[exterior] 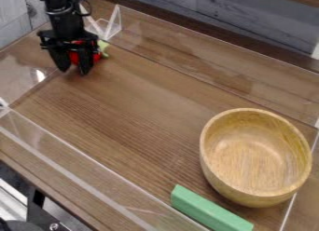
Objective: Move the red object to the left side of the table
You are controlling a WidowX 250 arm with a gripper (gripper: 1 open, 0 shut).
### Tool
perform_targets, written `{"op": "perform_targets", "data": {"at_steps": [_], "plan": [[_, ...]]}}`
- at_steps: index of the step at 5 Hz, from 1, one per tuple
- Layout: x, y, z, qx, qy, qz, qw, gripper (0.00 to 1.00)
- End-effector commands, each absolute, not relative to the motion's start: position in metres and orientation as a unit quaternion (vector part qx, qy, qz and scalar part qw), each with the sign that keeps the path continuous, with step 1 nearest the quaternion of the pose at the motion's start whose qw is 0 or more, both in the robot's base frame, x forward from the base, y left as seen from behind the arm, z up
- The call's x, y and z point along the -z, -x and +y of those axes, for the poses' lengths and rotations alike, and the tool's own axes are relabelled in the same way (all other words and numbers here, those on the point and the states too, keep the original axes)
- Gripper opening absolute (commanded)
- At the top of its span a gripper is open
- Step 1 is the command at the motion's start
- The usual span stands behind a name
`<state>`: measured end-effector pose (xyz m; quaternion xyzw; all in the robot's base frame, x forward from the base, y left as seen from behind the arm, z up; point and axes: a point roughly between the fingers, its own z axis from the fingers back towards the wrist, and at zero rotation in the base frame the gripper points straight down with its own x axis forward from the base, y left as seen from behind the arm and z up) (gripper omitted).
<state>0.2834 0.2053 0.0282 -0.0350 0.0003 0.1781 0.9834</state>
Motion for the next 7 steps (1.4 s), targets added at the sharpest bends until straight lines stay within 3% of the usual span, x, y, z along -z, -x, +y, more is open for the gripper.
{"op": "perform_targets", "data": {"at_steps": [1,2,3,4,5,6,7], "plan": [[-0.047,-0.303,0.205,-0.168,0.027,-0.032,0.985,0.00],[-0.054,-0.301,0.207,-0.173,0.037,-0.035,0.984,1.00],[-0.062,-0.299,0.210,-0.179,0.048,-0.040,0.982,1.00],[-0.060,-0.304,0.216,-0.178,0.050,-0.041,0.982,0.00],[-0.058,-0.309,0.217,-0.175,0.052,-0.039,0.983,0.00],[-0.057,-0.303,0.216,-0.204,0.053,-0.038,0.977,1.00],[-0.058,-0.298,0.215,-0.231,0.055,-0.039,0.971,1.00]]}}
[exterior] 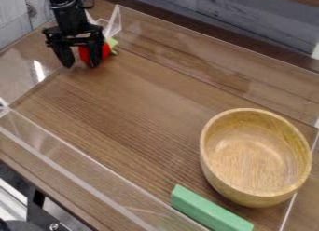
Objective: Move the red object to the left side of the table
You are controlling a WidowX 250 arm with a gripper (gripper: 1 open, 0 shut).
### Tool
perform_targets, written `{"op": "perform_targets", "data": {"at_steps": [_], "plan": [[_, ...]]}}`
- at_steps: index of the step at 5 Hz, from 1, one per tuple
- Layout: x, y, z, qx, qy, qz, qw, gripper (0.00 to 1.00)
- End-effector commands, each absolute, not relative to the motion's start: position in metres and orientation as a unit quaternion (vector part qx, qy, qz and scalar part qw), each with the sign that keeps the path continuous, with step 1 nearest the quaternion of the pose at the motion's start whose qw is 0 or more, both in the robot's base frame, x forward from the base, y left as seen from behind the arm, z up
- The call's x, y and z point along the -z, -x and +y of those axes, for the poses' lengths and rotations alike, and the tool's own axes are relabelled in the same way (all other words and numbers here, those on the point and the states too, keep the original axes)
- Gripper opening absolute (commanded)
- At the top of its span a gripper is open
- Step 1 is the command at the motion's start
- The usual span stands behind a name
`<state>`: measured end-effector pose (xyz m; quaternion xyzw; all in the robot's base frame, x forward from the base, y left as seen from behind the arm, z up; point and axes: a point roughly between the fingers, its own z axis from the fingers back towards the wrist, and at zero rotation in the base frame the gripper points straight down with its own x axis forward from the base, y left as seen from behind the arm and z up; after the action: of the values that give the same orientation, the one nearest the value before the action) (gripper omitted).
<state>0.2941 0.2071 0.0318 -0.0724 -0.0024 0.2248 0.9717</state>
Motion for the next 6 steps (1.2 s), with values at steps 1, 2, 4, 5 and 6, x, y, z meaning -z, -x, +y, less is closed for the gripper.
{"op": "perform_targets", "data": {"at_steps": [1,2,4,5,6], "plan": [[-0.054,-0.304,0.211,-0.221,0.057,-0.037,0.973,0.00],[-0.057,-0.306,0.205,-0.207,0.062,-0.039,0.975,0.00],[-0.067,-0.306,0.193,-0.178,0.057,-0.031,0.982,1.00],[-0.074,-0.298,0.194,-0.196,0.061,-0.034,0.978,1.00],[-0.084,-0.291,0.191,-0.209,0.069,-0.042,0.975,1.00]]}}
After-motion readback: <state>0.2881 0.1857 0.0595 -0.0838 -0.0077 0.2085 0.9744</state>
